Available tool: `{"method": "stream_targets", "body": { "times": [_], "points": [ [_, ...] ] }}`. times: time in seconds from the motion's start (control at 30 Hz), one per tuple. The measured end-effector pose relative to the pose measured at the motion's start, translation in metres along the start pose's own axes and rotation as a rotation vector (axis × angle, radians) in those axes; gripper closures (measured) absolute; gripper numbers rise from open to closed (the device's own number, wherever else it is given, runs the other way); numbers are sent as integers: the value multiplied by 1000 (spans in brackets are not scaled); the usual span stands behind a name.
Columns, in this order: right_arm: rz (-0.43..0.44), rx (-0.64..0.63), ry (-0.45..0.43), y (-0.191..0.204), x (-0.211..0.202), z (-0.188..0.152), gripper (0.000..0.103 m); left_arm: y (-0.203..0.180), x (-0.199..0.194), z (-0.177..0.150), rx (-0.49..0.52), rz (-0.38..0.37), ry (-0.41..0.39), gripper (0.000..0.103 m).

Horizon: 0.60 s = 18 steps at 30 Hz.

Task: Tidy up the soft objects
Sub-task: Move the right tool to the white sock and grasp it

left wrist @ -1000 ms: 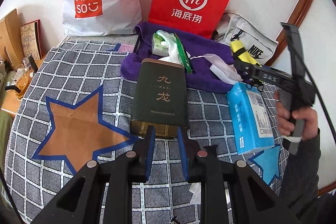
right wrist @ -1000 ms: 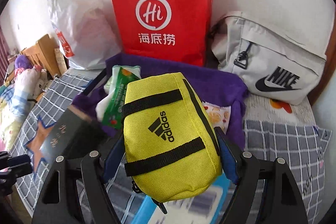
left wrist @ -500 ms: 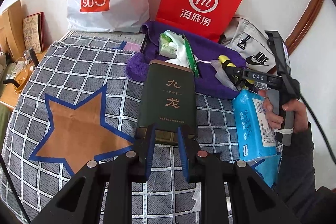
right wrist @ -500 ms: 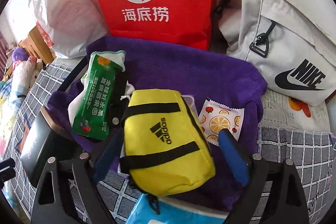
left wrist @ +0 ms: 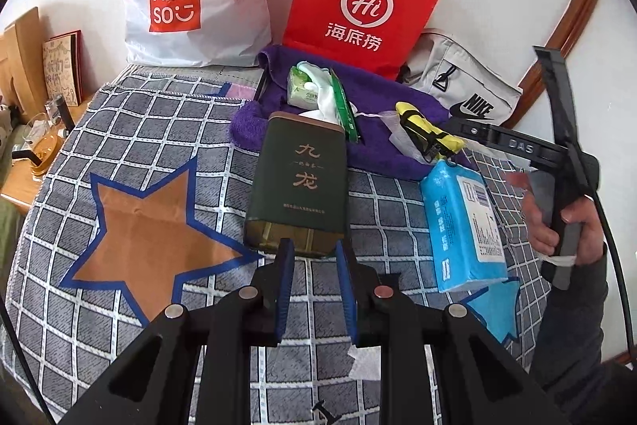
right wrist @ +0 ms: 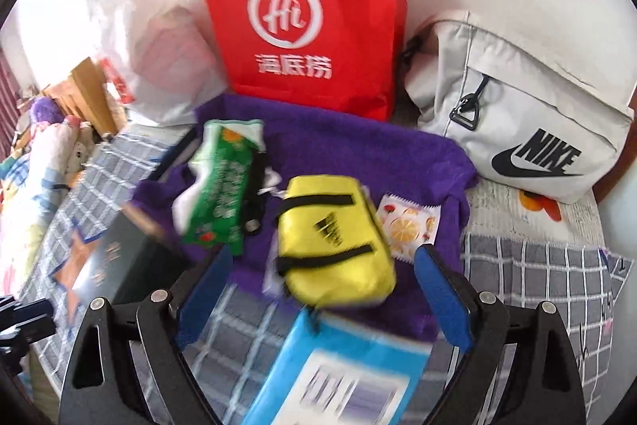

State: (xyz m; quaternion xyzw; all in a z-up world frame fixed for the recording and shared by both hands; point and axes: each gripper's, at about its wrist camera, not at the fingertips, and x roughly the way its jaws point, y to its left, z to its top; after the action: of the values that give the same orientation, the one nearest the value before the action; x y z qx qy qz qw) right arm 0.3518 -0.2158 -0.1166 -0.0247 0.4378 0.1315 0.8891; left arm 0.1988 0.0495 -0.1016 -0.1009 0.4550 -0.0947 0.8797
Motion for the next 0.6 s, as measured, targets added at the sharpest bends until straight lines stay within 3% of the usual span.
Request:
{"method": "stream_targets", "body": {
  "times": [0.2,0.33,0.47,0.6],
  "points": [
    [62,-40,-45,33,-52,-44,12,7,-10,-22,-26,15,16,82],
    [82,-76,-70,60,-77,-80,18,16,-9,-38,-52,27,41,82],
    [133,-109,-42,84,-84,-122,32,24,-11,-56,-73,29,55,82],
    [138,-147,18,106,-74,-163,40,27,-12,-69,-74,28,68,82]
  ]
}}
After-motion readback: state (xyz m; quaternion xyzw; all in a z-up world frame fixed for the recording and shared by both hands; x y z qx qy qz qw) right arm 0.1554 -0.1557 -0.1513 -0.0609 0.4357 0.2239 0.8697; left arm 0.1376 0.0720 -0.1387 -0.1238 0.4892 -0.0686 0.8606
